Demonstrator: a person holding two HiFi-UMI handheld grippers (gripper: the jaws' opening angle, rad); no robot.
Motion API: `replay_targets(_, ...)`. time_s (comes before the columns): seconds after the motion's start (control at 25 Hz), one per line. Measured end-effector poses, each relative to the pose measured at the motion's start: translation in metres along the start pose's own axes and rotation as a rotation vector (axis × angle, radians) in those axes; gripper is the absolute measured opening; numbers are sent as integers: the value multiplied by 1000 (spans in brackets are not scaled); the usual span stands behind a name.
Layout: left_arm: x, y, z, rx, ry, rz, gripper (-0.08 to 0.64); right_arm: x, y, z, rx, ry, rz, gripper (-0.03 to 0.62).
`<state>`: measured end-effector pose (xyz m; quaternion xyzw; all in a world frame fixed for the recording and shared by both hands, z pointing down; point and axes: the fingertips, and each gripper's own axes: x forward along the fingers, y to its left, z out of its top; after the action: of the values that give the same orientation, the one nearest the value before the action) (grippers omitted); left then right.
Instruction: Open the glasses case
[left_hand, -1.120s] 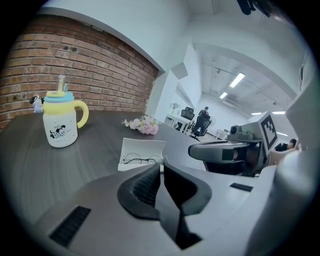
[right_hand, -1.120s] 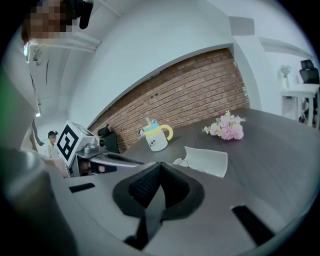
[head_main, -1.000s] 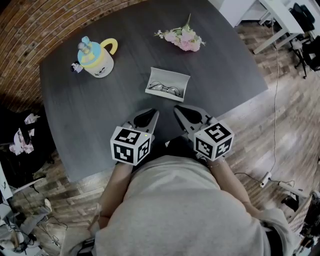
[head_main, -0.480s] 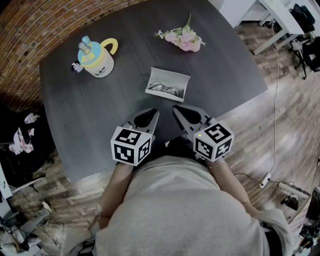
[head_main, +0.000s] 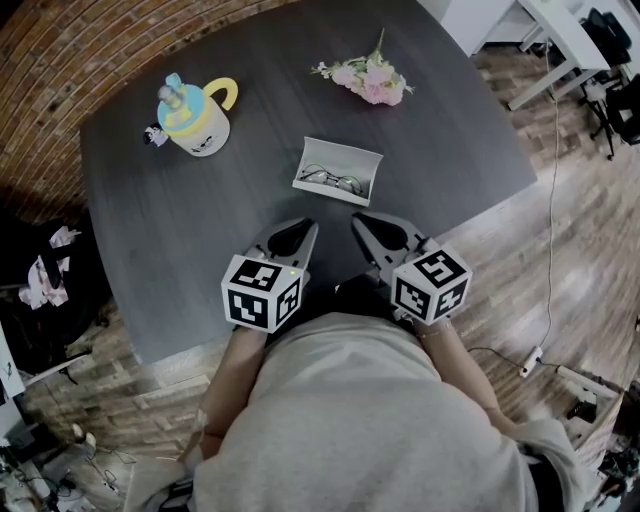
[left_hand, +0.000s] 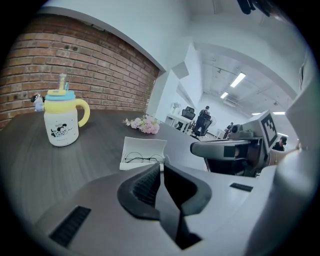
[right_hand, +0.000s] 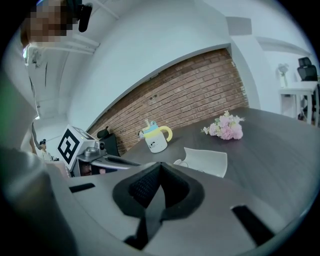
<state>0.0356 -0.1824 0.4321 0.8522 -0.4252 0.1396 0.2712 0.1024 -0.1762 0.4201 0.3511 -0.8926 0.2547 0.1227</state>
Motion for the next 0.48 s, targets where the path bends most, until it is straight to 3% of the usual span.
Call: replay_targets(0.48, 2, -2, -3, -1, 10, -8, 40, -1, -7, -7, 20, 22, 0, 6)
